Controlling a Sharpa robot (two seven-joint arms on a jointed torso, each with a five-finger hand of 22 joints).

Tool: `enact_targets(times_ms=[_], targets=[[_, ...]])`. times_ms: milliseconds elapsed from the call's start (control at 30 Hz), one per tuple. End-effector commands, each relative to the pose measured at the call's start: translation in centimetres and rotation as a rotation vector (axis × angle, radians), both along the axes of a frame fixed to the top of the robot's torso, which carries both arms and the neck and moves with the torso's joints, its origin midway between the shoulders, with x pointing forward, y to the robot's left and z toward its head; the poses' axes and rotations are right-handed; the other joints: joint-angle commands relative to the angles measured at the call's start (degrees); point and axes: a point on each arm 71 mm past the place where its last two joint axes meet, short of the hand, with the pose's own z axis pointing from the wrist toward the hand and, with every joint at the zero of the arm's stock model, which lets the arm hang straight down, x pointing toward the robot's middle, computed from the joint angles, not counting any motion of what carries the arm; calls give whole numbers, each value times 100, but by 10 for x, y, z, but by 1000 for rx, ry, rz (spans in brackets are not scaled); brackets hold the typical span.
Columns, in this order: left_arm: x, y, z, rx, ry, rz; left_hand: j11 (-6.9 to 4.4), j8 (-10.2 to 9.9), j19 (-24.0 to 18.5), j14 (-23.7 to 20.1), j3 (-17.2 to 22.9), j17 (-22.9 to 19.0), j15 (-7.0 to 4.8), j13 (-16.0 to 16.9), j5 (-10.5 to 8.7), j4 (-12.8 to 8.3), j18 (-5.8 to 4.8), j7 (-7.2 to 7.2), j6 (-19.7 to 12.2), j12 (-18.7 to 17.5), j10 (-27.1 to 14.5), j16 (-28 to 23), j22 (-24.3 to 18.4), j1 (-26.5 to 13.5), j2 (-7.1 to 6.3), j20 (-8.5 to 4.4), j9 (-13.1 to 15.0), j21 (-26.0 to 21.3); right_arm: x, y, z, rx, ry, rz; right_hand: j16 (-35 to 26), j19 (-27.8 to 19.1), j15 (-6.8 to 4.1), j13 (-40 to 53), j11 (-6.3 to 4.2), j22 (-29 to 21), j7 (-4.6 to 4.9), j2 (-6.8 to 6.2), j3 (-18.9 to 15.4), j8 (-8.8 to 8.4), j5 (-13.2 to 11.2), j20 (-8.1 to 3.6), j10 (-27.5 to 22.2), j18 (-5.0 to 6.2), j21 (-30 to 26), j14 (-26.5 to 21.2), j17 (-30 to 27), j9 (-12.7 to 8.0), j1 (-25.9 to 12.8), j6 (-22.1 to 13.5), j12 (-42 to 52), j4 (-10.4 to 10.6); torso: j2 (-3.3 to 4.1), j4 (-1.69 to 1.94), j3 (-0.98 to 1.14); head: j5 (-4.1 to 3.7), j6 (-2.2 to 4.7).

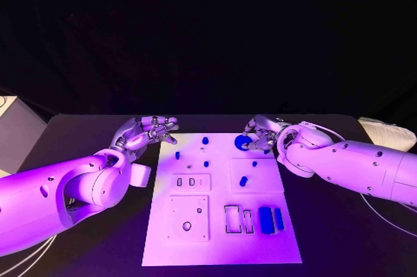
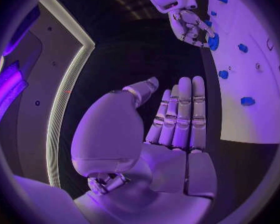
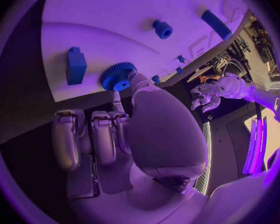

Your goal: Assemble the parts on the task board

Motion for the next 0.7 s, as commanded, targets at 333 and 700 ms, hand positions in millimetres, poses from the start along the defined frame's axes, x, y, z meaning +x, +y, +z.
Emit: enact_targets(times_ms=[333,700], targets=[[0,-1,1,-11,-4,-16,-4,30,-44,6,31,-6,2,2,17,-12,65,12,-5,1,-25,37,7,23,50,7,9,20,-15,15,4,-15,-105,58,20,408,-151,1508,-134,1173,-128,-59,748,180,186,-136,601,-76,115,585,1453,23,128,290,19,-57,-17,-7,2,9,1],[1,0,1,-9,-4,-11,-4,30,-44,6,31,-6,2,2,17,-12,65,12,-5,1,-25,37,7,23,50,7,9,20,-38,63,25,2,-217,159,22,462,-162,1508,-143,1275,-138,-153,895,208,131,-148,601,-103,203,587,1461,26,25,323,19,-49,-18,-6,-11,29,43]])
